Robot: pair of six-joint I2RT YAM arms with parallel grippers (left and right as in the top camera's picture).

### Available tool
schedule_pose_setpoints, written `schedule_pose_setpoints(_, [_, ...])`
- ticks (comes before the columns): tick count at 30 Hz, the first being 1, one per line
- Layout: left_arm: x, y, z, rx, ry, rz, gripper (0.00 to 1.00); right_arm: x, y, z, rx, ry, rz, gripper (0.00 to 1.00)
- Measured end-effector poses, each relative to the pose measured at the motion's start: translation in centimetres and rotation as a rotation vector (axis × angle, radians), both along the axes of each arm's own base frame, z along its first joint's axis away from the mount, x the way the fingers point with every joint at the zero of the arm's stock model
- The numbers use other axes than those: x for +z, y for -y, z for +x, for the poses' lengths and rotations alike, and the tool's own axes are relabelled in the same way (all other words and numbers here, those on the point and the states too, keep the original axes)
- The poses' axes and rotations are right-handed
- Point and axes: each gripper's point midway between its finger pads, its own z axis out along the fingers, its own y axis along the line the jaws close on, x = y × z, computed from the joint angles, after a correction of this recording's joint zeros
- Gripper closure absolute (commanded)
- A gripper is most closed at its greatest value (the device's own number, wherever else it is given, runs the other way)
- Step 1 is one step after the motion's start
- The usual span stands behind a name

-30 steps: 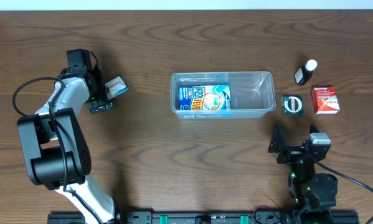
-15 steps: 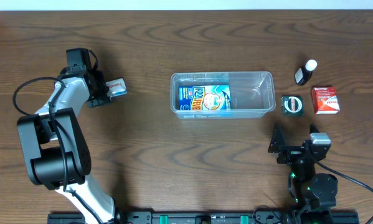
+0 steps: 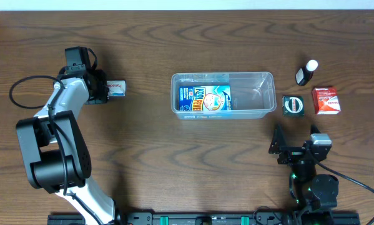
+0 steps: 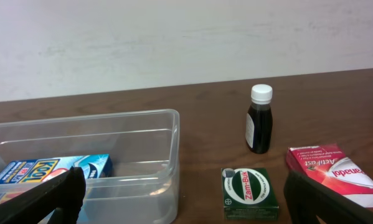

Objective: Pack container
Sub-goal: 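Grasp the white Panadol box upright with the left gripper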

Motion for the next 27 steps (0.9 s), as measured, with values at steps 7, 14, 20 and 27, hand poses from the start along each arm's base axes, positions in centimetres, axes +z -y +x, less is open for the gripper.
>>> schedule_pose_setpoints(7, [-0.2, 0.1, -0.4, -0.041, -0.021, 0.015, 0.45, 0.0, 0.0, 0.0, 0.0, 0.0, 0.0, 0.01])
schedule_pose_setpoints(14, [-0.2, 0.1, -0.5, -0.084, -0.025, 0.032, 0.35, 0.0, 0.0, 0.0, 0.0, 0.0, 0.0, 0.01])
schedule_pose_setpoints(20, [-0.1, 0.0, -0.2, -0.095, -0.012, 0.041, 0.35, 0.0, 0.0, 0.0, 0.0, 0.0, 0.0, 0.01])
schedule_pose_setpoints(27, [0.4, 0.0, 0.9, -0.102, 0.034, 0.053, 0.35, 0.0, 0.0, 0.0, 0.0, 0.0, 0.0, 0.01])
